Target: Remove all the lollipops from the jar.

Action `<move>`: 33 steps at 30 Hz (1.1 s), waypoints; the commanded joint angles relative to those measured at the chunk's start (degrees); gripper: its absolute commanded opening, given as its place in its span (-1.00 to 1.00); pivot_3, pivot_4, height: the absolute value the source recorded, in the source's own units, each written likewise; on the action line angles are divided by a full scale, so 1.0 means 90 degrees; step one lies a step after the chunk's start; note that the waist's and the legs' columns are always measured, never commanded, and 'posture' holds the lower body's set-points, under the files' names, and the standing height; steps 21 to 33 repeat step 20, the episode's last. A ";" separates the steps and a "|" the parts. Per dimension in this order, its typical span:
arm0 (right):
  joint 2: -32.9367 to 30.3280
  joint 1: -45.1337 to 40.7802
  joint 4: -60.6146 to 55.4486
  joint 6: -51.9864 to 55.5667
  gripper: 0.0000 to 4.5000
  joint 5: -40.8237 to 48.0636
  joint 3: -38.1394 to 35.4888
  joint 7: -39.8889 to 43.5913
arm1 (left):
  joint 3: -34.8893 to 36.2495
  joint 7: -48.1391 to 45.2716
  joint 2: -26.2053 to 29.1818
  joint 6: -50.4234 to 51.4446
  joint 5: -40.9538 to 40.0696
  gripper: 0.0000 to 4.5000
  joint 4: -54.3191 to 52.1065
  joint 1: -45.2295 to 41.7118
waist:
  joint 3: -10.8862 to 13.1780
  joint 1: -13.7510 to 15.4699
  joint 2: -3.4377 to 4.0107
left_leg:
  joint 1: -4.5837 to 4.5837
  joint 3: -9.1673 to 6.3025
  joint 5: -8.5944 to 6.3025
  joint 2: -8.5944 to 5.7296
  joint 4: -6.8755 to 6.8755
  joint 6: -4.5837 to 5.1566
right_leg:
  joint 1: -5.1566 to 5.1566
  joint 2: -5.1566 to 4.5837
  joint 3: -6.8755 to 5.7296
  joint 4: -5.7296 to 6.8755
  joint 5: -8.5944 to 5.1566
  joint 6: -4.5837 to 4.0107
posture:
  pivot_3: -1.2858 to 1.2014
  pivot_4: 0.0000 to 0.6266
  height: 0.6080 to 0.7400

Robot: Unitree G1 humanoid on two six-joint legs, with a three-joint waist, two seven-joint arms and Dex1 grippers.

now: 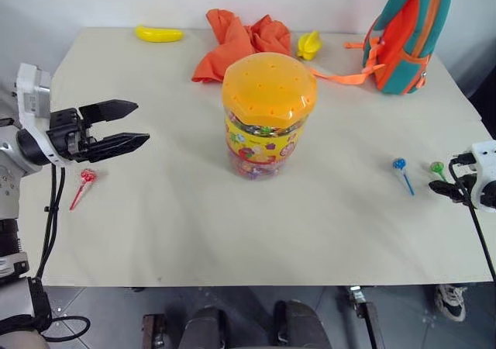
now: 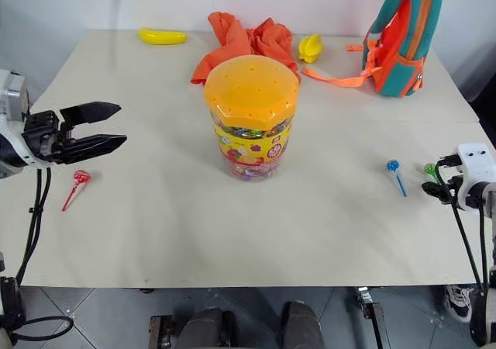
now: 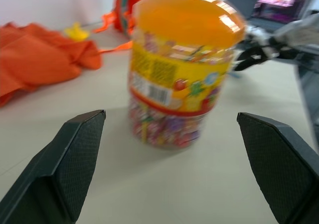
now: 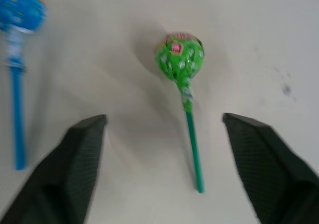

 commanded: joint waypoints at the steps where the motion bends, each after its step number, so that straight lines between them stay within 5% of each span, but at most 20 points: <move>1: -0.0057 0.0420 -0.1595 -0.0020 0.98 0.0793 -0.0817 0.0586 | 0.0122 0.0122 -0.0100 0.0033 -0.0105 1.00 -0.0382 0.0345 | -0.0003 0.0004 0.0005 | 0.0000 0.0000 0.0000 0.0000 0.0001 0.0000 | 0.0000 0.0000 0.0001 0.0000 0.0000 0.0000 | 0.03 -0.52 1.00; 6: 0.0299 0.1174 -0.3663 -0.0668 0.98 0.1845 -0.1103 0.1774 | 0.0255 0.0149 -0.0419 -0.0236 -0.0177 1.00 -0.0584 0.0799 | -0.0004 0.0012 0.0004 | 0.0001 -0.0001 0.0000 0.0003 0.0005 -0.0001 | 0.0002 0.0005 0.0002 -0.0004 0.0000 0.0000 | 0.03 -0.52 1.00; 12: 0.0519 0.1478 -0.4161 -0.1645 0.98 0.1850 -0.0023 0.3027 | 0.0321 0.0139 -0.0637 -0.0324 -0.0276 1.00 -0.0801 0.1351 | -0.0004 0.0097 0.0002 | 0.0008 -0.0002 -0.0001 -0.0001 0.0009 -0.0001 | 0.0017 0.0004 0.0002 -0.0014 0.0000 0.0000 | 0.03 -0.52 1.00; 20: 0.1301 0.1199 -0.3677 -0.2142 0.98 0.1434 0.0640 0.2568 | 0.0773 0.0953 -0.0978 -0.0380 -0.0296 1.00 -0.1650 0.2371 | -0.0004 0.0153 0.0003 | 0.0004 -0.0007 -0.0001 0.0002 0.0027 -0.0001 | 0.0020 0.0003 0.0002 -0.0021 0.0000 0.0000 | 0.03 -0.52 1.00; 33: 0.1301 0.1199 -0.3677 -0.2142 0.98 0.1434 0.0640 0.2568 | 0.0773 0.0953 -0.0978 -0.0380 -0.0296 1.00 -0.1650 0.2371 | -0.0004 0.0153 0.0003 | 0.0004 -0.0007 -0.0001 0.0002 0.0027 -0.0001 | 0.0020 0.0003 0.0002 -0.0021 0.0000 0.0000 | 0.03 -0.52 1.00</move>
